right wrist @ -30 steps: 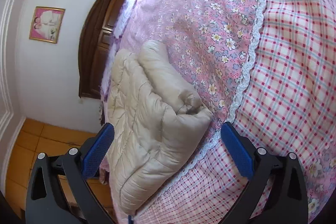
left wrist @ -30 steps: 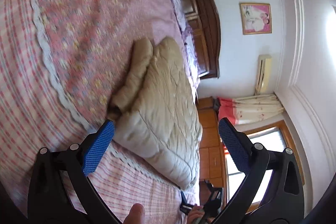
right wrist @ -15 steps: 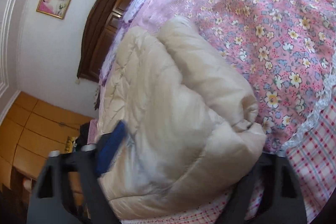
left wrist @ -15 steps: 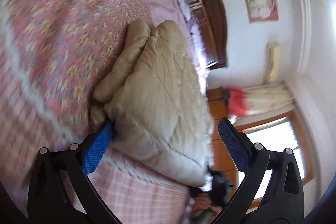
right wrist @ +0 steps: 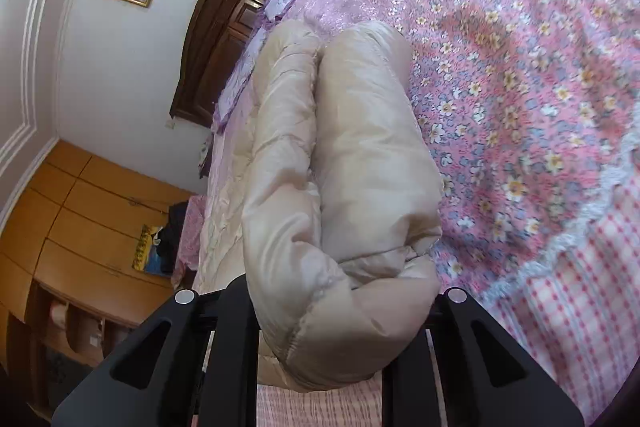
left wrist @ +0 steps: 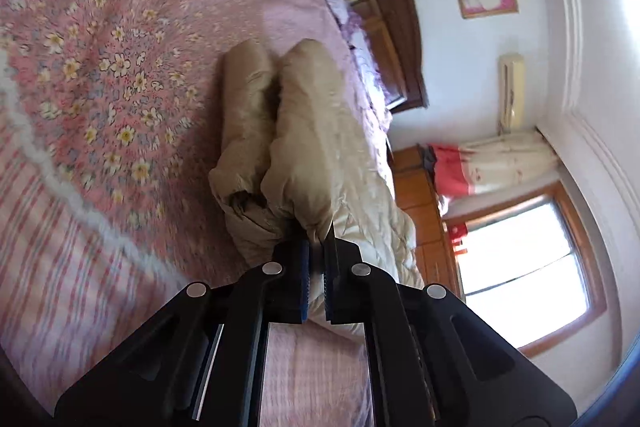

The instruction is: Fold large clothes

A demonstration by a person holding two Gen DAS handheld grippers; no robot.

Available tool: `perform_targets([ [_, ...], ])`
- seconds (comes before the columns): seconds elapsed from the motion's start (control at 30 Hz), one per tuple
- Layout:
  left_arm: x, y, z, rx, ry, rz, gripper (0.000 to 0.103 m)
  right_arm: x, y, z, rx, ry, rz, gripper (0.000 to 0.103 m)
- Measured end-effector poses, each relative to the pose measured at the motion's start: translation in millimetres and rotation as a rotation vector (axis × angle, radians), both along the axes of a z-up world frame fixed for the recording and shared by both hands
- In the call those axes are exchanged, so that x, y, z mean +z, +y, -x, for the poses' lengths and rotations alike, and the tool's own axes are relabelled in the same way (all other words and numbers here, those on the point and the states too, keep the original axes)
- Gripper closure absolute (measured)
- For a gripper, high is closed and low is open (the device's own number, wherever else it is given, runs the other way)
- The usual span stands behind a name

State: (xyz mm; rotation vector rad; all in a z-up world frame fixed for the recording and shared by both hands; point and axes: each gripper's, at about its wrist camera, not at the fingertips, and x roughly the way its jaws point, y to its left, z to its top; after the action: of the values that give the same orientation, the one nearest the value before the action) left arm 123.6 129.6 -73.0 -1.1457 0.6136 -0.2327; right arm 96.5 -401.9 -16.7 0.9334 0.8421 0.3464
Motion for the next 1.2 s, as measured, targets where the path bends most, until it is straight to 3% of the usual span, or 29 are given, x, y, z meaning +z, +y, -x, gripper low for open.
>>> perform_targets([
  [0.3, 3, -6, 88, -0.078, -0.006, 0.034, 0.099, 2, -26, 64, 0.024, 0.057, -0.03, 0.085],
  [0.47, -5, -11, 118, -0.077, 0.008, 0.025, 0.099, 7, -29, 99, 0.027, 0.047, 0.021, 0.084],
  [0.57, -20, -9, 123, -0.067, 0.059, 0.049, 0.096, 0, -33, 113, 0.028, 0.054, 0.032, 0.08],
  [0.67, -38, -6, 122, -0.036, 0.129, 0.129, 0.085, -12, -35, 112, 0.019, 0.075, 0.015, 0.073],
  [0.73, -38, -2, 121, -0.053, 0.144, 0.129, 0.074, -15, -36, 112, 0.009, 0.073, 0.022, 0.067],
  [0.8, -30, 7, 117, -0.113, 0.149, 0.076, 0.073, -15, -35, 110, -0.003, 0.058, 0.022, 0.057],
  [0.87, -10, 25, 122, -0.1, 0.127, -0.043, 0.073, -20, -42, 112, -0.028, 0.002, -0.092, 0.034],
  [0.9, -1, 32, 126, -0.066, 0.123, -0.097, 0.073, -24, -46, 113, -0.033, -0.019, -0.146, 0.03],
  [0.93, 16, 40, 135, 0.01, 0.116, -0.216, 0.074, -25, -48, 113, -0.033, -0.033, -0.171, 0.027],
  [1.0, 42, 37, 138, 0.023, 0.07, -0.34, 0.074, -25, -48, 111, -0.018, -0.063, -0.188, 0.022],
  [1.2, 109, -57, 108, -0.305, -0.068, -0.67, 0.074, -23, -46, 108, -0.045, -0.107, -0.153, 0.019],
])
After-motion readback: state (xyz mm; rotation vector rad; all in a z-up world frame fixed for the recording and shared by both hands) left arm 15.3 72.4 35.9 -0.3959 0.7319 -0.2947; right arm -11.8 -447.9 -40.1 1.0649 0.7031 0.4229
